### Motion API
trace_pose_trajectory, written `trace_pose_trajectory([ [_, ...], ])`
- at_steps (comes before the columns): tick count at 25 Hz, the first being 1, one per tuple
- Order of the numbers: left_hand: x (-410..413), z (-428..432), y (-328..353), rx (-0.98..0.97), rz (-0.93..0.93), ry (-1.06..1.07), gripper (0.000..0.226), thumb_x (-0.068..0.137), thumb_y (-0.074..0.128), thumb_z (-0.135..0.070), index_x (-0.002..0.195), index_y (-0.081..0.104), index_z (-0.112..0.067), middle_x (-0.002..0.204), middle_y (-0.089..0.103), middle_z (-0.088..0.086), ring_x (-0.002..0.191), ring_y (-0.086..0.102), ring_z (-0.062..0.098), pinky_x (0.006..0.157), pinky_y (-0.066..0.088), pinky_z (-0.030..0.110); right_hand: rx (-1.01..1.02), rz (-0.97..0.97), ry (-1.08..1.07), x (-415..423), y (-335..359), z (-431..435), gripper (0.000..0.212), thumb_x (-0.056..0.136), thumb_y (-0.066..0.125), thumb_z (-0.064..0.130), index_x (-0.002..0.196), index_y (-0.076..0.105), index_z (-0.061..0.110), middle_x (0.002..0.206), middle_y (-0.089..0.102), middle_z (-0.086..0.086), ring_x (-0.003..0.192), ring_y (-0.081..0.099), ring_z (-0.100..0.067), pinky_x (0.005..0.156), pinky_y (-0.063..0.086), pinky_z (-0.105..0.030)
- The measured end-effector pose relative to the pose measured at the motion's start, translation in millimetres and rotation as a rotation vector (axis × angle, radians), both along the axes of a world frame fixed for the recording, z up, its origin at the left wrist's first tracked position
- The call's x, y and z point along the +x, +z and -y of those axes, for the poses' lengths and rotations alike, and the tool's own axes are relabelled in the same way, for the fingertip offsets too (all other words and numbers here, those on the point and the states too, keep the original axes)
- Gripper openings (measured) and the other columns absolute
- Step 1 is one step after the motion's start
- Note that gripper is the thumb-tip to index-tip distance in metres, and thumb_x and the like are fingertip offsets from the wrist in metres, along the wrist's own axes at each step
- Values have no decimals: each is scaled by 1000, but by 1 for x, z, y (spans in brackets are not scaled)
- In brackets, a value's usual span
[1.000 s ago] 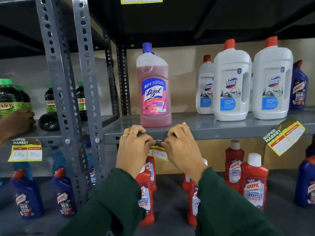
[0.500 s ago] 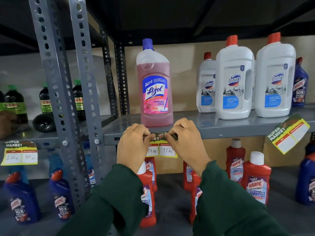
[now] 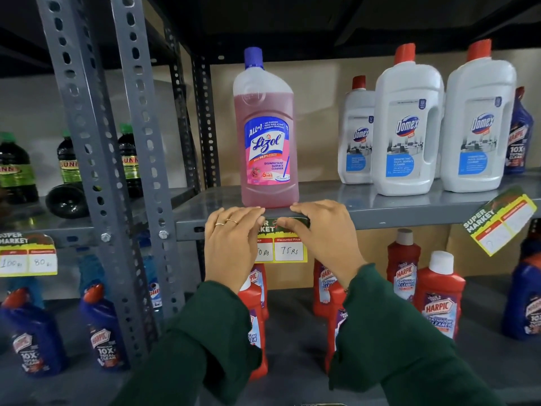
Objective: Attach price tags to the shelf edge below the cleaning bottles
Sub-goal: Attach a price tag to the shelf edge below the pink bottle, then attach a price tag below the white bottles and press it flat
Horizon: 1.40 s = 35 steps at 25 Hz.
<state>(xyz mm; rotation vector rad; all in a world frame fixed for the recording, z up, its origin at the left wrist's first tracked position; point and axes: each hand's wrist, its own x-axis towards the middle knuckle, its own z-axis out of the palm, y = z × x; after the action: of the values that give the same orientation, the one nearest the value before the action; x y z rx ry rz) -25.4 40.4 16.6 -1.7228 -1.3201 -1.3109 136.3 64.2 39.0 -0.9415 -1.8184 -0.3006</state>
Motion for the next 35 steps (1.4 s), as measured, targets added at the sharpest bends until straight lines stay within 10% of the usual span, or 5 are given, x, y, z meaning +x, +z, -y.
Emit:
trace_pose_trajectory([
  [9, 2, 2, -1, -5, 74, 20, 46, 77, 50, 19, 116, 55, -6, 101, 68, 18, 96, 56, 35, 90, 37, 50, 40, 210, 192, 23, 5, 4, 20, 80, 65, -2, 100, 65, -5, 100, 70, -21, 93, 63, -36, 83, 51, -48],
  [14, 44, 7, 11, 148, 242, -8, 38, 88, 32, -5, 123, 49, -6, 118, 59, 20, 106, 49, 33, 94, 37, 49, -112, 50, 381, 72, 10, 11, 26, 92, 49, 2, 116, 59, 6, 118, 63, -11, 110, 55, -20, 93, 40, -24],
  [22, 243, -35, 9, 56, -144, -62, 28, 86, 42, -16, 102, 62, -4, 99, 69, 15, 91, 60, 31, 100, 29, 46, -95, 399, -317, 252, 29, -20, 44, 71, 58, 1, 115, 53, -1, 129, 51, -21, 125, 32, -41, 101, 29, -53],
  [28, 320, -46, -1, -76, 56, 15, 41, 89, 35, -36, 98, 64, -8, 99, 70, 13, 101, 57, 31, 103, 25, 53, -16, 424, -190, 323, 24, -33, 6, 79, 65, 7, 83, 65, 3, 88, 60, -17, 85, 51, -34, 62, 45, -40],
  [35, 326, -38, 2, -245, 8, -41, 11, 85, 64, -26, 78, 70, -21, 127, 59, 6, 128, 34, 37, 105, 2, 62, 77, 159, 73, 348, -8, -41, 6, 72, 75, 4, 76, 70, 2, 80, 61, -16, 81, 55, -31, 68, 44, -32],
])
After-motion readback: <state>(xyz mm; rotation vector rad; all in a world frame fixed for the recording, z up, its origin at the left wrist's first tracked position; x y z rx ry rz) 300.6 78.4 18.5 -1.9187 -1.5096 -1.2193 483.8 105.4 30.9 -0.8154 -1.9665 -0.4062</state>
